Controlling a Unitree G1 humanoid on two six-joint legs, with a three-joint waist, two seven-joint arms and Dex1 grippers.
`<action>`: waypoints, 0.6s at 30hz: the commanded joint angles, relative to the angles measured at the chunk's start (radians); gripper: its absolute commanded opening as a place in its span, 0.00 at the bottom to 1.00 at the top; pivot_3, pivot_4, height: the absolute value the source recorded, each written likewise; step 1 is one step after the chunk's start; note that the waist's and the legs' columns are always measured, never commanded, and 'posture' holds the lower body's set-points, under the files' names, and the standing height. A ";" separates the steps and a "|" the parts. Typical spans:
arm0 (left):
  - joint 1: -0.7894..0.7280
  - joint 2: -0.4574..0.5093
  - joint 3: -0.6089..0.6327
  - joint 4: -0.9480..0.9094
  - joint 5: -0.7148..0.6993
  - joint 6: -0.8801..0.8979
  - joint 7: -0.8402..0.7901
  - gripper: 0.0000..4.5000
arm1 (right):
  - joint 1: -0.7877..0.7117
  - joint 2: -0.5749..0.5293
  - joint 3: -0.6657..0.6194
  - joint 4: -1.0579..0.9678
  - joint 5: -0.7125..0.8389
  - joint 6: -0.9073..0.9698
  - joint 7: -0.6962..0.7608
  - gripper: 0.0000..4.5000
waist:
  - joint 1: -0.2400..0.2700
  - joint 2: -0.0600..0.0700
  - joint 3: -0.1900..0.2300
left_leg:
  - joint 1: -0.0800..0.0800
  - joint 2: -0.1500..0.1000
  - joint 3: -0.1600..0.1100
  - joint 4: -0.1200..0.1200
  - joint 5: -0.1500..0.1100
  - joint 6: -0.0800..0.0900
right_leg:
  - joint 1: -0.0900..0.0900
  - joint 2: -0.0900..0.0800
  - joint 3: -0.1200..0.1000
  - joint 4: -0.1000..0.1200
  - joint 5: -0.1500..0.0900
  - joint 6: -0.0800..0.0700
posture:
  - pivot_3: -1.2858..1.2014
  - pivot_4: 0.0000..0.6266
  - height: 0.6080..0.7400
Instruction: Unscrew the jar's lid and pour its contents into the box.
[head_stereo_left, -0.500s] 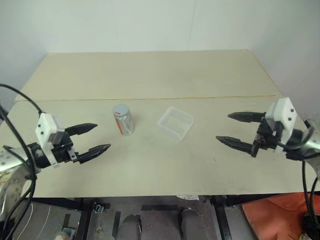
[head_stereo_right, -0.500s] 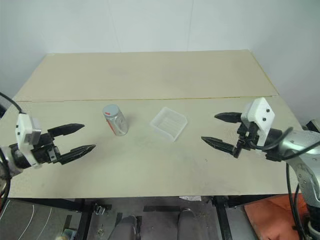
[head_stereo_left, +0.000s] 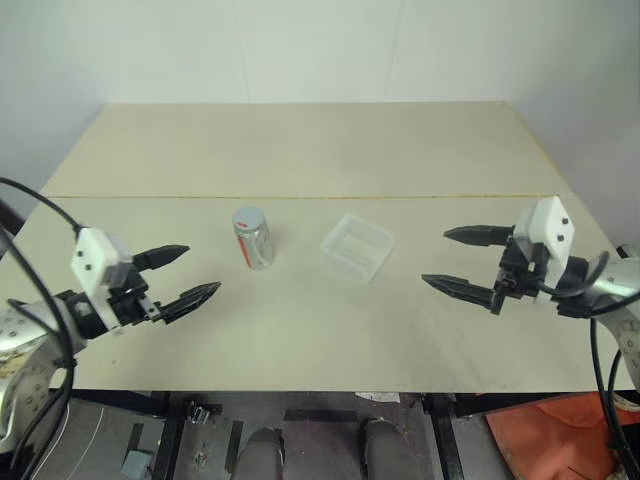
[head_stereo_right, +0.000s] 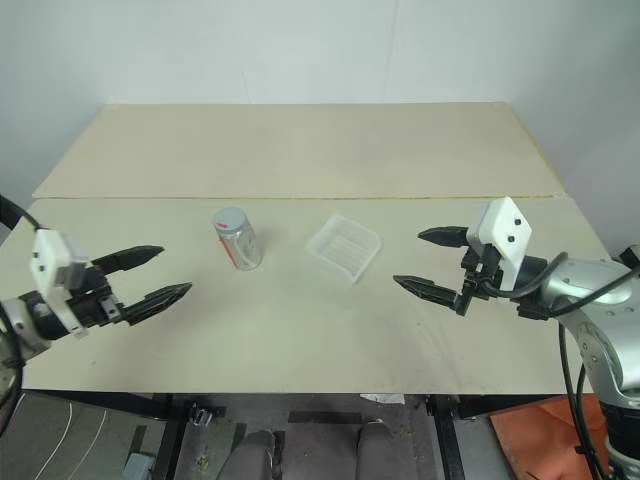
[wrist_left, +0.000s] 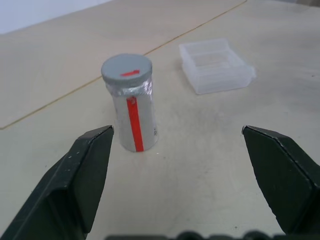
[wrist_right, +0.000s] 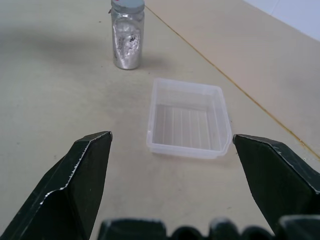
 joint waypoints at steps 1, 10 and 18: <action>-0.054 -0.028 -0.047 0.023 0.022 0.006 0.052 0.99 | 0.013 -0.004 -0.050 -0.053 0.010 -0.002 -0.016 1.00 | -0.001 0.000 0.000 | 0.000 0.000 0.000 0.000 0.000 0.000 | 0.000 0.000 0.000 0.000 0.000 0.000 | 0.52 0.24 1.00; -0.186 -0.160 -0.194 0.106 0.132 0.004 0.196 0.99 | -0.028 0.010 -0.013 -0.101 0.015 0.030 -0.075 1.00 | -0.004 0.000 0.000 | 0.001 0.000 0.000 0.000 0.000 0.000 | 0.001 0.000 0.000 0.000 0.000 0.000 | 0.52 0.24 1.00; -0.232 -0.281 -0.238 0.133 0.211 -0.019 0.331 0.99 | -0.025 0.020 -0.030 -0.122 0.018 0.034 -0.096 1.00 | -0.005 0.000 0.000 | 0.000 0.000 0.000 0.001 0.000 0.000 | 0.001 0.000 0.000 0.000 0.000 0.000 | 0.52 0.24 1.00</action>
